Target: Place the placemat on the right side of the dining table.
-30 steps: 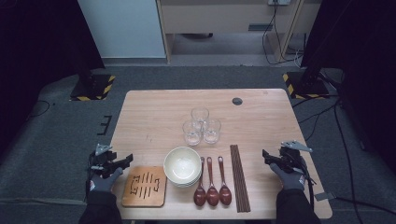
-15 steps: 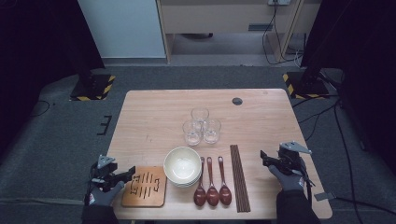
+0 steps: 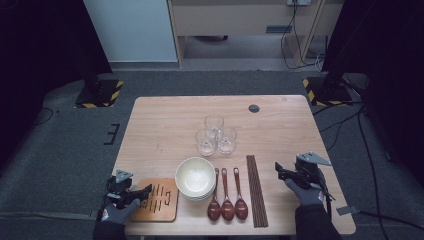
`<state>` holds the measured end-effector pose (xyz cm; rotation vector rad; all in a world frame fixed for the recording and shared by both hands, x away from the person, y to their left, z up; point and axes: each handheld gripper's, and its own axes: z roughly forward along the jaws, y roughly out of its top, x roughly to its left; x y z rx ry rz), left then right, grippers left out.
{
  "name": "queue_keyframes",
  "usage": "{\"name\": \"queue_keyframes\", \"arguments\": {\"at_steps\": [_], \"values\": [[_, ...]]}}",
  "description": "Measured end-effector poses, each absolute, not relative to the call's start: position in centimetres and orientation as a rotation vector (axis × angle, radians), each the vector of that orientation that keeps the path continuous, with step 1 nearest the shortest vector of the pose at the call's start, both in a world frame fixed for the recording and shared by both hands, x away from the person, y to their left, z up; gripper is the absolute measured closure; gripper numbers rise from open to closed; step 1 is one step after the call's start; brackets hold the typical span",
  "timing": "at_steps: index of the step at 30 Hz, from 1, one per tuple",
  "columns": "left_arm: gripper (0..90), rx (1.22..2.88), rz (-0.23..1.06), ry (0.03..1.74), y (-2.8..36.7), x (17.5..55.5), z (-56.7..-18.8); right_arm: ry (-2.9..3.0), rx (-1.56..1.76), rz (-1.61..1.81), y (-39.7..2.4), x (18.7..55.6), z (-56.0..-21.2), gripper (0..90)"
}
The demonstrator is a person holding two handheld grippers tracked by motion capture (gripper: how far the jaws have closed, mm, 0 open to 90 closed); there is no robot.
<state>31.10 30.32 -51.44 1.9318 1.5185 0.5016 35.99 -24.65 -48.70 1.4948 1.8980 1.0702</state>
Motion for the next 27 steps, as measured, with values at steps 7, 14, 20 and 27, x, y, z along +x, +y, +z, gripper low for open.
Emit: {"name": "queue_keyframes", "arguments": {"at_steps": [7,14,20,27], "values": [[12.6,1.951,0.478,1.516,29.9,31.1,-51.7,1.908,1.487,1.065,-24.4,36.0,-48.7,14.9],[14.2,1.956,0.443,1.53,30.1,31.2,-51.9,1.914,1.477,1.075,-24.1,35.9,-48.5,14.6],[25.2,1.919,0.411,1.556,30.7,31.0,-51.8,1.926,1.448,1.103,-23.3,35.6,-47.9,14.6],[29.8,1.906,0.406,1.575,31.3,30.8,-51.7,1.936,1.408,1.138,-22.4,35.1,-47.1,14.5]]}}
